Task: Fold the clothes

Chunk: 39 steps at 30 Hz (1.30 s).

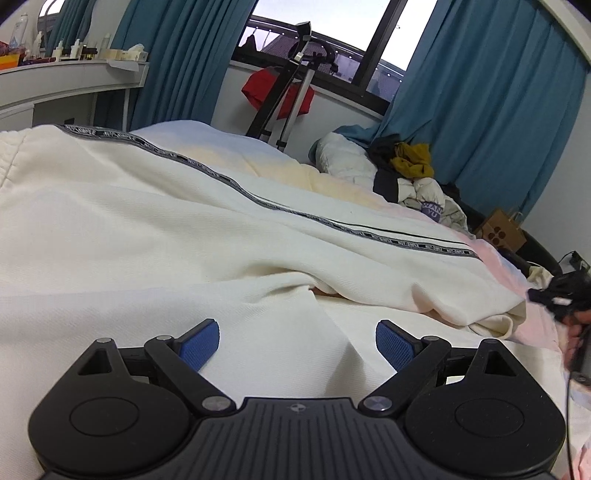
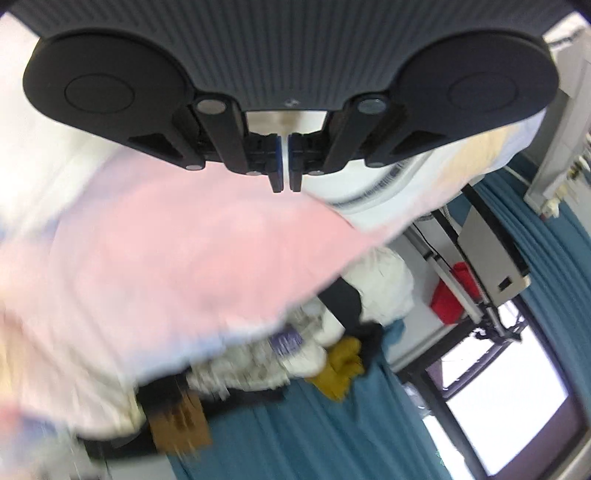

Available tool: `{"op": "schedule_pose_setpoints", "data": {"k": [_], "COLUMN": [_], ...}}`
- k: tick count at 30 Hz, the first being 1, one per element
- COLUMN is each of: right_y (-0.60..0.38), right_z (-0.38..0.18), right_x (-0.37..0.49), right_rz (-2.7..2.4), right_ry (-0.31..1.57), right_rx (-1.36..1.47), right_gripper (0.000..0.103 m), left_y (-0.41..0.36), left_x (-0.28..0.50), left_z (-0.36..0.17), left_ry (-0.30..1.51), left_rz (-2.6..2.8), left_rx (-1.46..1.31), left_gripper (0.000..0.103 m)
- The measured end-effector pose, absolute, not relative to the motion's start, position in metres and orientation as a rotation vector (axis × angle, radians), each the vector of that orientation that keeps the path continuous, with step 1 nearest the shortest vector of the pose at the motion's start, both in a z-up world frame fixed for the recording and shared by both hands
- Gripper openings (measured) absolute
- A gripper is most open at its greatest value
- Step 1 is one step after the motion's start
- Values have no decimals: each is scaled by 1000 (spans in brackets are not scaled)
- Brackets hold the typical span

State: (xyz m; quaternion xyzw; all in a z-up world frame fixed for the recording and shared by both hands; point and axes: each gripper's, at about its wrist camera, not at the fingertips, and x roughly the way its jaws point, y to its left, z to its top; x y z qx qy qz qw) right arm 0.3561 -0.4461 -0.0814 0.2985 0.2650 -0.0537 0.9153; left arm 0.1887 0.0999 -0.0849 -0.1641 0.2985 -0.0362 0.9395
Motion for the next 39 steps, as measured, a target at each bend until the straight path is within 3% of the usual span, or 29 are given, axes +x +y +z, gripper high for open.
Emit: {"op": "schedule_pose_setpoints", "data": {"k": [2, 3, 4, 9, 10, 11, 13, 14, 17, 21, 29, 33, 36, 38, 39], "right_y": [-443, -441, -439, -418, -409, -399, -362, -342, -279, -192, -83, -89, -115, -139, -151], "right_z": [-100, -108, -116, -123, -119, -113, -96, -87, -60, -42, -119, -115, -95, -85, -81], "right_x": [366, 369, 373, 385, 384, 387, 383, 380, 366, 340, 310, 299, 286, 278, 274], "right_rz": [-94, -82, -69, -32, -46, -59, -54, -49, 1, 192, 457, 467, 549, 600, 624], "right_ry": [541, 550, 562, 645, 635, 638, 588, 558, 429, 317, 470, 455, 449, 432, 423], "right_rx": [650, 664, 677, 625, 566, 505, 275, 153, -148, -335, -498, -429, -289, -171, -112], "right_gripper": [78, 87, 89, 88, 72, 48, 16, 15, 14, 14, 15, 20, 42, 68, 71], "left_y": [96, 93, 89, 87, 88, 91, 96, 100, 116, 145, 167, 159, 153, 149, 147], "left_x": [189, 189, 189, 188, 188, 188, 187, 186, 180, 175, 169, 171, 170, 171, 171], "left_z": [-86, -86, -86, -85, -85, -85, -83, -80, -69, -61, -51, -53, -55, -57, -59], "left_ry": [604, 592, 579, 564, 565, 564, 559, 550, 501, 475, 439, 447, 442, 444, 446], "left_rz": [-76, -62, -52, -81, -84, -81, -75, -64, 5, 73, 104, 88, 70, 60, 55], "left_rx": [-314, -281, -250, -241, -250, -261, -283, -290, -302, -392, -446, -436, -423, -408, -400], "left_gripper": [93, 93, 93, 93, 93, 93, 93, 93, 93, 93, 93, 93, 93, 93, 93]}}
